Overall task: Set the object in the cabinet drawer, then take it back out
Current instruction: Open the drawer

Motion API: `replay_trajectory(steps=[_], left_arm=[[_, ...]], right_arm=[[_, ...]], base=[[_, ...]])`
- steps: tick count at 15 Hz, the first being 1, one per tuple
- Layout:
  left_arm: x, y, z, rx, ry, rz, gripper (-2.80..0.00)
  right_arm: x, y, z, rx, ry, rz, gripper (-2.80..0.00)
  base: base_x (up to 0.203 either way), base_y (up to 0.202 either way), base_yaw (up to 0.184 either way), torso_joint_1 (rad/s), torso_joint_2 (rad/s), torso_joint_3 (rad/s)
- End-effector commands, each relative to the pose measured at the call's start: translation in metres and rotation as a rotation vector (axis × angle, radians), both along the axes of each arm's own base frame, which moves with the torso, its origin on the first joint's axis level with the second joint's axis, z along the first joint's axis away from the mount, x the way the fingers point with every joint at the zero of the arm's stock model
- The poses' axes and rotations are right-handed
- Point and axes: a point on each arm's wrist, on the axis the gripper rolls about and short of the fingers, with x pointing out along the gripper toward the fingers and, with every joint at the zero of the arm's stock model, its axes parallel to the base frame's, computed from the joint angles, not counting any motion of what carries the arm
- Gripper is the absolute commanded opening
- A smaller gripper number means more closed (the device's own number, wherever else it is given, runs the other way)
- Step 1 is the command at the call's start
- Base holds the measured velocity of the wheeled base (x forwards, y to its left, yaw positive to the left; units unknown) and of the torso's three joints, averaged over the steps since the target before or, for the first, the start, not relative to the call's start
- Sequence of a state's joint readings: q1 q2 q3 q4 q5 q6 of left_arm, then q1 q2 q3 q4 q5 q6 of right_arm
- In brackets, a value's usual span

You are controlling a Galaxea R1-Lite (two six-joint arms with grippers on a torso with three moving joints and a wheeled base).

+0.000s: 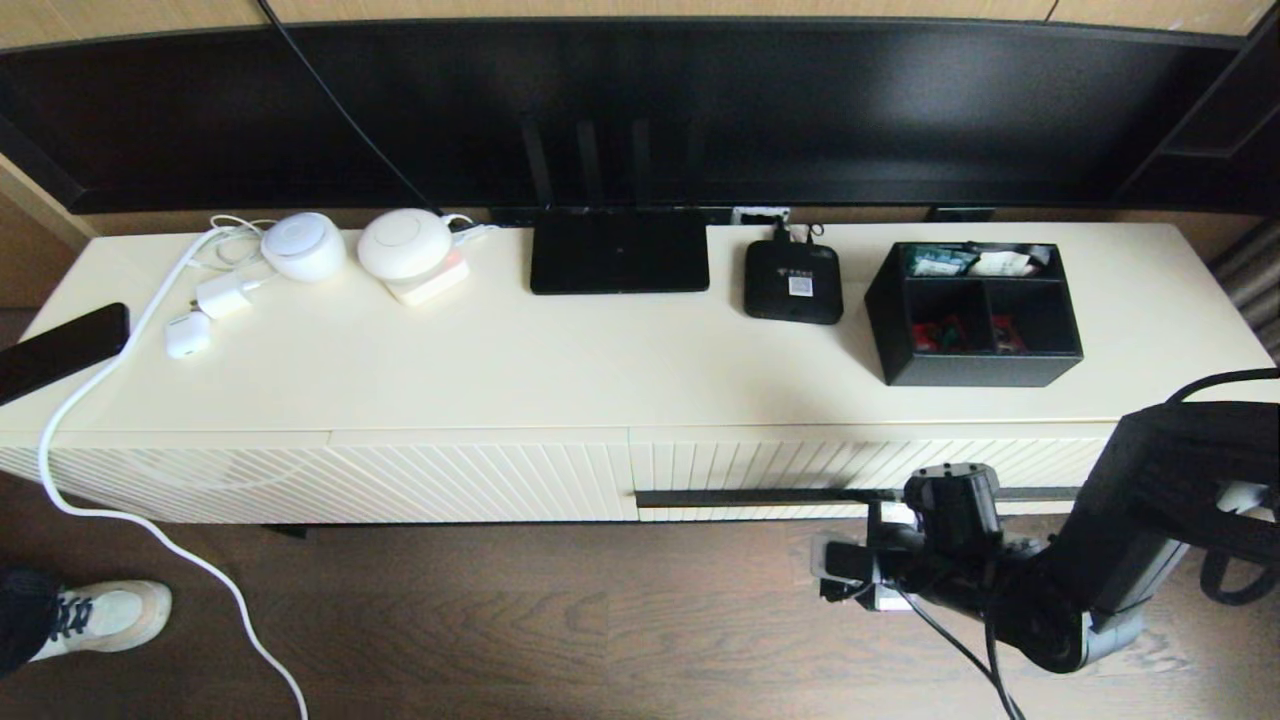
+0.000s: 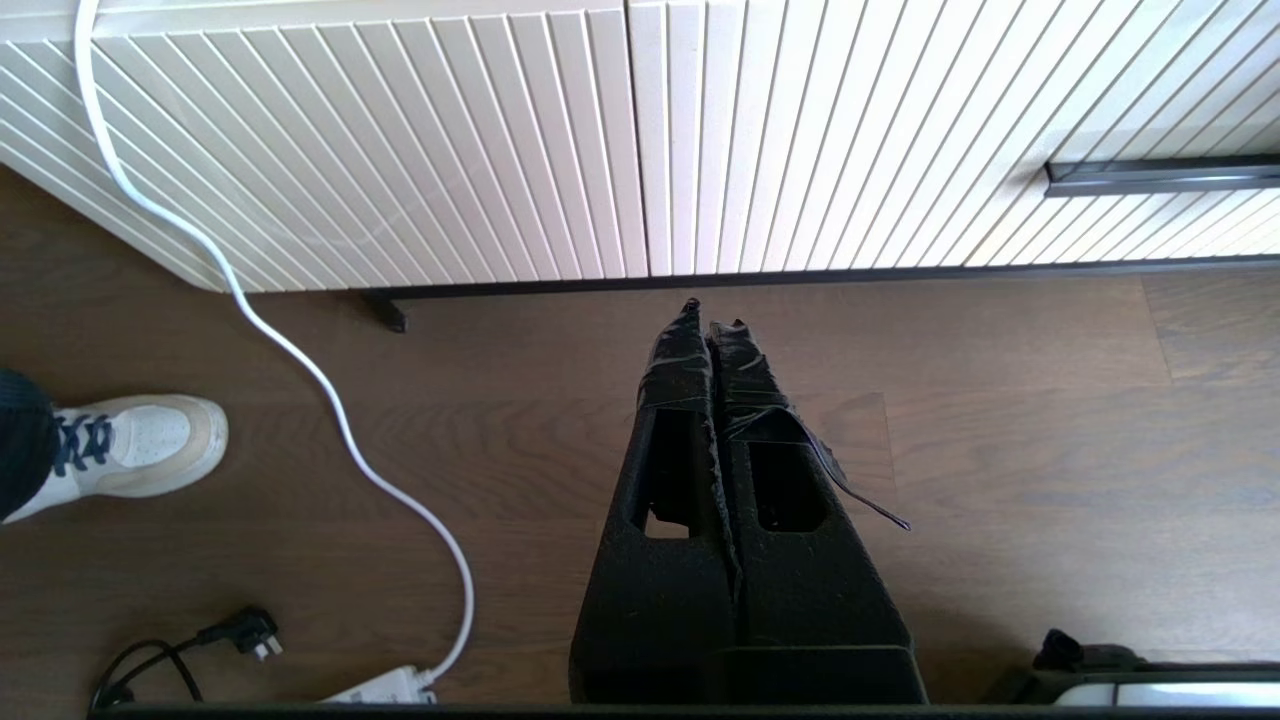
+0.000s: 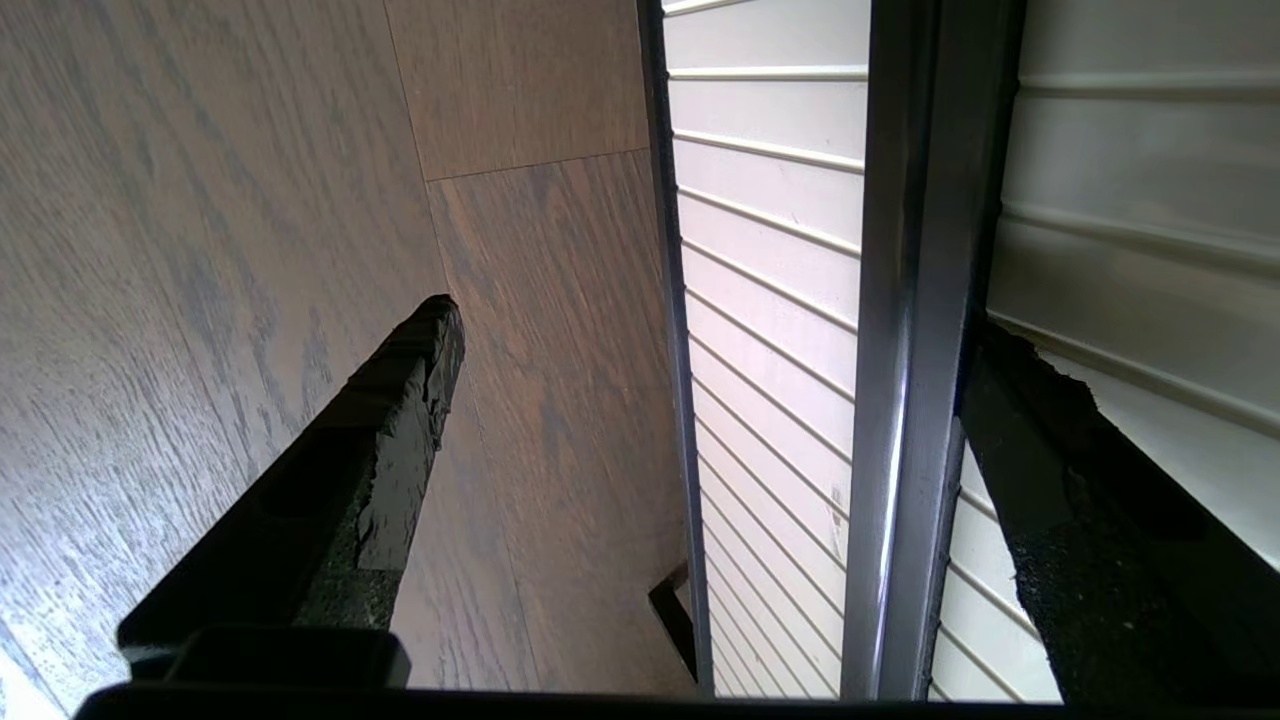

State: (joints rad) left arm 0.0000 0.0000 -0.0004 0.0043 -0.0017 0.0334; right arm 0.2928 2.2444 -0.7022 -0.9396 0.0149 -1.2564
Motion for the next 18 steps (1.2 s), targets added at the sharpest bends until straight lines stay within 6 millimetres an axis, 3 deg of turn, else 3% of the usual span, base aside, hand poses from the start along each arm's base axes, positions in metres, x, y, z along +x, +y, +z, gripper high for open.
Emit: replay_trajectory(steps=[1, 11, 18], left_arm=[[0.0, 0.0, 0.0, 0.0, 0.001, 0.0, -2.8], [0.0, 0.0, 0.0, 0.0, 0.0, 0.0, -2.8], [0.0, 0.0, 0.0, 0.0, -0.001, 0.0, -2.8]], right_arm=[[-0.003, -0.001, -0.005, -0.012, 0.019, 0.005, 0.0], [-0.054, -0.011, -0.016, -0.047, 0.164, 0.04, 0.0], [-0.092, -0.009, 0.017, -0.034, 0.124, 0.085, 0.0]], base=[[0.0, 0.0, 0.0, 0.0, 0.0, 0.0], [0.0, 0.0, 0.0, 0.0, 0.0, 0.0], [0.0, 0.0, 0.0, 0.0, 0.0, 0.0]])
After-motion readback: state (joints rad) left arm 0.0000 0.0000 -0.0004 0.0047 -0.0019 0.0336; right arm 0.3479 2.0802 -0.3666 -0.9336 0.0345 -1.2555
